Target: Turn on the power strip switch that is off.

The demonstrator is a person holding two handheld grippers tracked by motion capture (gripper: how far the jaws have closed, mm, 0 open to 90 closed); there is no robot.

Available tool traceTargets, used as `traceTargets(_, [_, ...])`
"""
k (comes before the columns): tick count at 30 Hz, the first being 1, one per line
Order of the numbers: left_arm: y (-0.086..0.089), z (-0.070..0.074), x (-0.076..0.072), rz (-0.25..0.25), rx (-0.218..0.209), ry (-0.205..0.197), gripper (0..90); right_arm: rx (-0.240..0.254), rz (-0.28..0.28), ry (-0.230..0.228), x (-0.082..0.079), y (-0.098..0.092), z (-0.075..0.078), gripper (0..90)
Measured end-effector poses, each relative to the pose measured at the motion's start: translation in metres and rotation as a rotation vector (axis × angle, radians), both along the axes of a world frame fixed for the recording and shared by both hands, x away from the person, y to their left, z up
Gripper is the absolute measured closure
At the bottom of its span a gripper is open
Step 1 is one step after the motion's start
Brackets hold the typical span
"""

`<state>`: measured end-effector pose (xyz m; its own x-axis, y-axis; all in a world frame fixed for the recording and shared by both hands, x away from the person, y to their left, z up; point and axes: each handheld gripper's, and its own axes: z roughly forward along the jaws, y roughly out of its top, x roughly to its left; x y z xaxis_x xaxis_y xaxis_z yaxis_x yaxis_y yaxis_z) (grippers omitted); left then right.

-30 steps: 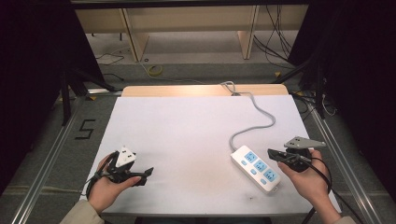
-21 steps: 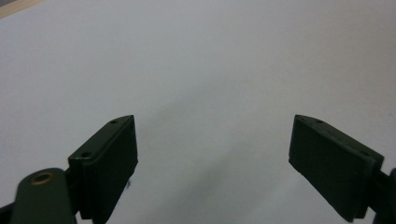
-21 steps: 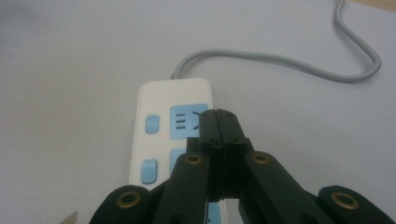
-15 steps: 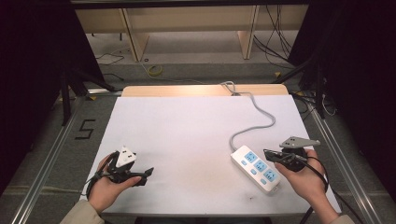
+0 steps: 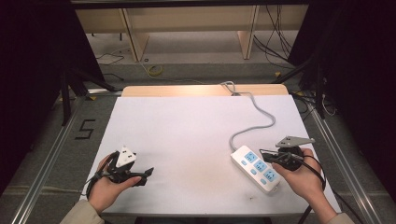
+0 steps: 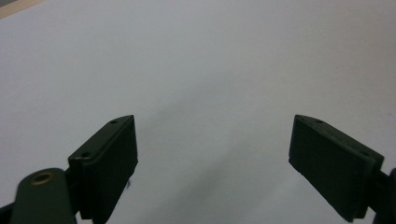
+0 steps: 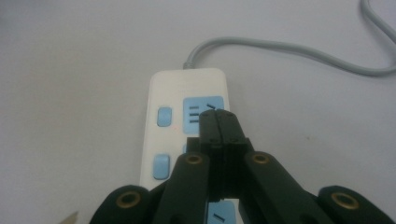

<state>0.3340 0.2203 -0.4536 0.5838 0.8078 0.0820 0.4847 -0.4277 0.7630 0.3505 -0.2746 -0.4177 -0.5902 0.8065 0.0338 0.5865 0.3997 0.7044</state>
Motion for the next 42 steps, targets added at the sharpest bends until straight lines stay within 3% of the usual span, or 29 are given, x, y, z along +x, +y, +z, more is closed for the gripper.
traceTargets(42, [-0.001,0.000,0.000,-0.001,0.004,0.000,15.1,-0.058,0.079,0.106,0.008,0.019,-0.006,90.0])
